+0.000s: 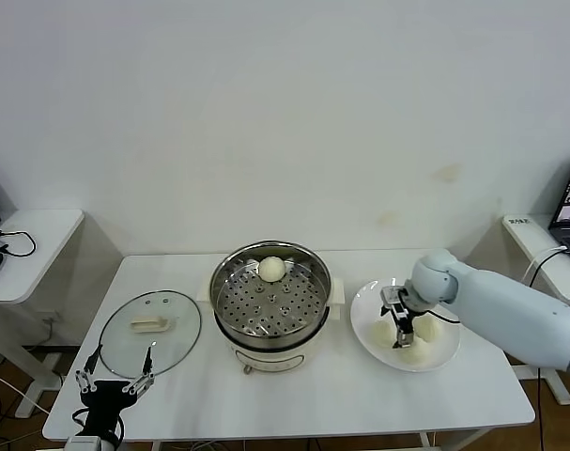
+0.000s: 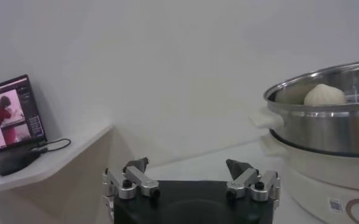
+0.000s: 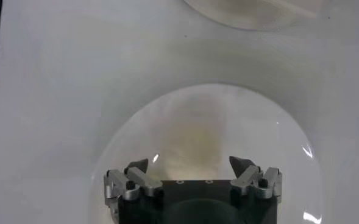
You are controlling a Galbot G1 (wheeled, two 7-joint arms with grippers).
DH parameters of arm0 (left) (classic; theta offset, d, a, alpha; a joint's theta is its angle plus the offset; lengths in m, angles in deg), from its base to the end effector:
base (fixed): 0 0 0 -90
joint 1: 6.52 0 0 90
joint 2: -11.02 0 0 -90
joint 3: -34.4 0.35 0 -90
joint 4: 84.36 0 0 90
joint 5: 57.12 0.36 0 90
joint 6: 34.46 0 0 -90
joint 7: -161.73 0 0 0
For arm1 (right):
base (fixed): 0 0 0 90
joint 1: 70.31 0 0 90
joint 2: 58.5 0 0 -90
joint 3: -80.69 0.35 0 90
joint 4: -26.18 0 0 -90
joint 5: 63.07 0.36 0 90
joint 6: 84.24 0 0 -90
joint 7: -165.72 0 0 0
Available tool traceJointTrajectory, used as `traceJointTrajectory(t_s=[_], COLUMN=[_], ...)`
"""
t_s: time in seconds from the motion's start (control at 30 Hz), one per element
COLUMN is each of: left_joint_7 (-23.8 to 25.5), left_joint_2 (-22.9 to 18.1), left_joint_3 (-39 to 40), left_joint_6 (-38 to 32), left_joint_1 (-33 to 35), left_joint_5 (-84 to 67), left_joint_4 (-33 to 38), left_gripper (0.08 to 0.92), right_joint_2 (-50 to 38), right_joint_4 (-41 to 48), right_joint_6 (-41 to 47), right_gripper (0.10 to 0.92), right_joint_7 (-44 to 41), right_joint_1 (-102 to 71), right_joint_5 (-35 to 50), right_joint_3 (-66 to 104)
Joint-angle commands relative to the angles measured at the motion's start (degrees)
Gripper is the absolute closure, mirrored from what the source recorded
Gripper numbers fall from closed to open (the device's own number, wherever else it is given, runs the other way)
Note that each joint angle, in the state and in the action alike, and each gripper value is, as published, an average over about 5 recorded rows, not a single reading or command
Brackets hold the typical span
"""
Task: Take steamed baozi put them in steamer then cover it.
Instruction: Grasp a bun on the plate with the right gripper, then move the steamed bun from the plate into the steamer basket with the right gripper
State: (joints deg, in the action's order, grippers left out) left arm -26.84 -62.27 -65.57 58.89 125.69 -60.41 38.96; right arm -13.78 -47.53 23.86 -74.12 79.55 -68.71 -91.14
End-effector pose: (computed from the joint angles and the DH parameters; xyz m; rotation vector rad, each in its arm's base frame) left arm 0.1315 0.0937 -0.2960 0.1759 -2.9390 -0.4356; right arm 0.5093 -0.0798 -0.2389 1.3118 -1.3113 1.3897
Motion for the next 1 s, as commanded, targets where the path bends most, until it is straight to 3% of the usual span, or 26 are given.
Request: traceJointTrajectory(t_s=[0.03, 0.57, 1.0], left_joint_7=[0.0, 0.0, 0.0], left_joint_2=[0.0, -0.3, 0.1], left_joint_3=[0.0, -0.3, 0.1], left_joint_6=[0.0, 0.0, 0.1], left_joint_1=[0.0, 0.5, 0.6], left_joint_5=[0.0, 0.0, 0.0], left_joint_4=[-0.1, 0.8, 1.9], left_gripper=[0.177, 0.177, 0.177], right_joint_2=[2.0, 2.1, -4.8], right_joint_4=[3.2, 2.7, -5.3], right_joint_6=[-0.5, -0.1, 2.2], right_gripper=[0.224, 0.411, 0.412], right_joint_7=[-0.1, -1.6, -4.0], right_joint_1=[-1.2, 0.4, 18.3], right_joint_5=[-0.7, -0.8, 6.8], right_joint_3=[0.9, 1.4, -5.1])
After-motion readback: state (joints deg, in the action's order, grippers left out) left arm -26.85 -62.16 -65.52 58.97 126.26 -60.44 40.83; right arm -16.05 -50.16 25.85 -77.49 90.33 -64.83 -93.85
